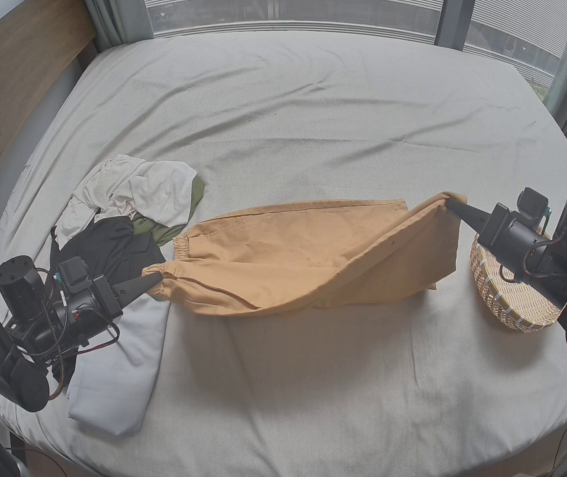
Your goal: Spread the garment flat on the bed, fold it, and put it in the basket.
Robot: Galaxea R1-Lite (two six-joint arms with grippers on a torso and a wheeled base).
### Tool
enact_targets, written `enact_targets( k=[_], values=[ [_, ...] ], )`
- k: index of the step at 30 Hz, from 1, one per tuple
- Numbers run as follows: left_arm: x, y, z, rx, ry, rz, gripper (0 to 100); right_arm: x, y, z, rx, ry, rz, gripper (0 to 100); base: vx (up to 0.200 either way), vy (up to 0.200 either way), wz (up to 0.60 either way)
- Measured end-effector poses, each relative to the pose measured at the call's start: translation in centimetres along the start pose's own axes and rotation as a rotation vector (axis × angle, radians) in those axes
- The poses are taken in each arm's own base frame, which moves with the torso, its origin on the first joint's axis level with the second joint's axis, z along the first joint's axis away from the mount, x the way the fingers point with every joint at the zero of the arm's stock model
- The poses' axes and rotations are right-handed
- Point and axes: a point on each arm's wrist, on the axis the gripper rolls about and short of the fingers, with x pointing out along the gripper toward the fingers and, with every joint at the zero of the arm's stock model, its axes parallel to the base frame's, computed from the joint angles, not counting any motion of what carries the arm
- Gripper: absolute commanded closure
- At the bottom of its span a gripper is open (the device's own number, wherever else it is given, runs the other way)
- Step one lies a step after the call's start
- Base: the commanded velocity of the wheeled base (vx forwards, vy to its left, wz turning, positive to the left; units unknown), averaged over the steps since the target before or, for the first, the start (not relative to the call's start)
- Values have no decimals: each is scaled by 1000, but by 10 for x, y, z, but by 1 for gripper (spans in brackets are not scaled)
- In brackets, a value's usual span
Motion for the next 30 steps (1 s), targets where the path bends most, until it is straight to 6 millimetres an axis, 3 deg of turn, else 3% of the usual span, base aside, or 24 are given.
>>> enact_targets(
  k=[8, 17, 30],
  values=[
    [4, 0, 1, -20, -22, 14, 100, 11, -18, -5, 33, -31, -8, 100, 0, 0, 0],
    [6, -4, 7, -127, -46, -4, 100, 19, -51, -7, 67, -63, -20, 100, 0, 0, 0],
    [13, -3, 16, -202, -90, -7, 100, 28, -59, -13, 57, -62, 35, 100, 0, 0, 0]
  ],
)
